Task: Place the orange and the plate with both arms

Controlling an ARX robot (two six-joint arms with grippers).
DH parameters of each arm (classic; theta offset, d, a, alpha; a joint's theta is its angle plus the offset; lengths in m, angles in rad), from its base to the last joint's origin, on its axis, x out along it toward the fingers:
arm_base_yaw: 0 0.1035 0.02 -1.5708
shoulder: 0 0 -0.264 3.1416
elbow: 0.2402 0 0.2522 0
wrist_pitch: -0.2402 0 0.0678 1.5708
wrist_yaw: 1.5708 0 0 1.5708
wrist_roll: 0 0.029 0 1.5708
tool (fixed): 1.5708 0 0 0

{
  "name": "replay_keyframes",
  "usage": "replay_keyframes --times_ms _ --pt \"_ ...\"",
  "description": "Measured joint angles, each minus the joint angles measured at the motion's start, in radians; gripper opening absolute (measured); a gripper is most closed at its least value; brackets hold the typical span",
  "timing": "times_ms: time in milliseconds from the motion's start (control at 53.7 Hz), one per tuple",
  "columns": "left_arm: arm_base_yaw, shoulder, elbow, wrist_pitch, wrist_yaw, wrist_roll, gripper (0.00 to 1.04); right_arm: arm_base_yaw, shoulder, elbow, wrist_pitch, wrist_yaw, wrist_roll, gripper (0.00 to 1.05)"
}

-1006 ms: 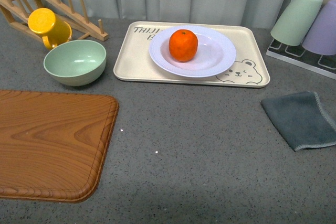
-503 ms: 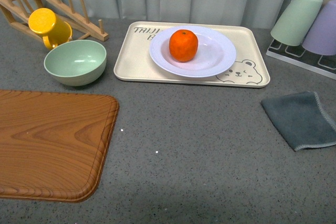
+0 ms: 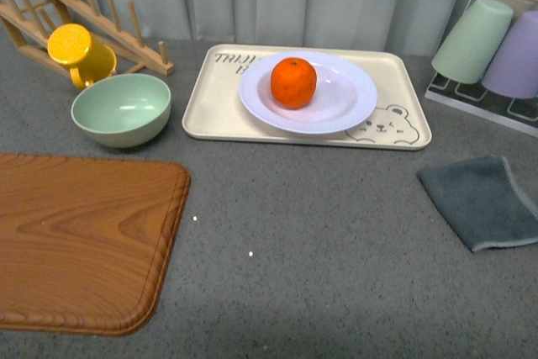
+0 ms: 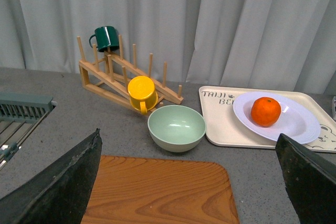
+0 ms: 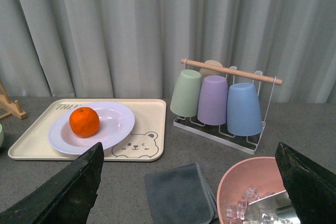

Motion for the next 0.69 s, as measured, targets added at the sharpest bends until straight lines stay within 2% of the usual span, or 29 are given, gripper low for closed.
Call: replay_keyframes --times_ms 689 --pt "0.0 0.0 0.0 0.0 0.0 0.0 0.98 0.0 0.0 0.0 0.0 0.0 0.0 0.96"
